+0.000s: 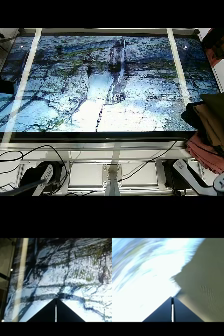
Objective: Fold the clothes and pants, and hang the long-sleeved shirts on hangers.
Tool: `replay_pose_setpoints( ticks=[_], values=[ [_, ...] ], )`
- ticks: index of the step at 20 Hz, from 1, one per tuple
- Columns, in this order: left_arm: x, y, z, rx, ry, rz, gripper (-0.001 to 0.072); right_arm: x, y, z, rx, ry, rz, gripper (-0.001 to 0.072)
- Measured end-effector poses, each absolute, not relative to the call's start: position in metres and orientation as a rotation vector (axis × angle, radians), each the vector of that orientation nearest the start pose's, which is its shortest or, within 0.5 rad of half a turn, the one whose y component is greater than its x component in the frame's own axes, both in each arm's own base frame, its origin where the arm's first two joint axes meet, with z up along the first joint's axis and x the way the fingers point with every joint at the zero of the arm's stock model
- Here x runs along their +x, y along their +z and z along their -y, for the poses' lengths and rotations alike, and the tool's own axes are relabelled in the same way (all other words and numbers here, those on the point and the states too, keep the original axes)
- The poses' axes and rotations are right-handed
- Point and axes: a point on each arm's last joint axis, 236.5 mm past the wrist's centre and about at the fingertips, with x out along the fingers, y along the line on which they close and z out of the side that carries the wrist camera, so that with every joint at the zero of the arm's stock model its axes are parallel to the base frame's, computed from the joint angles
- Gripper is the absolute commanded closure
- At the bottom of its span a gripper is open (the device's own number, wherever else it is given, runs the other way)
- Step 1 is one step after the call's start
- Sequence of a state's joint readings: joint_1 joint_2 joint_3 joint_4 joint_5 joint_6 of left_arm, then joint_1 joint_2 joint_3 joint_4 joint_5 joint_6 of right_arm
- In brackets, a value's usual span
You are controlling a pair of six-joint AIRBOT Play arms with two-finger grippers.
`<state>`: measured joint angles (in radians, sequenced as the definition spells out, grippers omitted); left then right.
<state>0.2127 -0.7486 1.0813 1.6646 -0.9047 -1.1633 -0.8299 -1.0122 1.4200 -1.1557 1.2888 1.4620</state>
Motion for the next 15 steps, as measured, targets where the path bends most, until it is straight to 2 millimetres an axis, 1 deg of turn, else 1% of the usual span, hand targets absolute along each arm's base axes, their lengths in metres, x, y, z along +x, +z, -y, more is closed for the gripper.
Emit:
replay_pose_setpoints(
  ticks=[1, 3, 4, 6, 7, 8, 9, 10, 12, 15],
  values=[
    [0.347, 0.212, -0.093, 0.41, 0.14, -0.624, 0.0698, 0.336, 0.219, 0.168, 0.449, -0.281, -0.719, 0.0676],
    [0.347, 0.212, -0.093, 0.41, 0.14, -0.624, 0.0698, 0.368, 0.221, 0.09, 0.31, -0.057, -0.749, 0.0675],
    [0.347, 0.212, -0.093, 0.41, 0.14, -0.624, 0.0698, 0.377, 0.222, 0.052, 0.237, 0.041, -0.756, 0.0675],
    [0.347, 0.212, -0.093, 0.41, 0.14, -0.624, 0.0698, 0.387, 0.224, -0.01, 0.081, 0.192, -0.743, 0.0676],
    [0.347, 0.213, -0.093, 0.41, 0.141, -0.623, 0.0698, 0.39, 0.226, -0.031, 0.008, 0.239, -0.728, 0.0676],
    [0.347, 0.212, -0.093, 0.41, 0.14, -0.624, 0.0698, 0.394, 0.228, -0.047, -0.055, 0.267, -0.705, 0.0676],
    [0.347, 0.212, -0.093, 0.41, 0.14, -0.624, 0.0698, 0.397, 0.229, -0.055, -0.097, 0.269, -0.689, 0.0676],
    [0.347, 0.213, -0.093, 0.41, 0.141, -0.623, 0.0698, 0.402, 0.231, -0.057, -0.104, 0.244, -0.674, 0.0676],
    [0.347, 0.213, -0.093, 0.41, 0.141, -0.623, 0.0698, 0.408, 0.228, -0.051, -0.069, 0.165, -0.679, 0.0675],
    [0.347, 0.213, -0.093, 0.41, 0.141, -0.623, 0.0698, 0.41, 0.222, -0.041, -0.011, 0.087, -0.7, 0.0675]
  ],
)
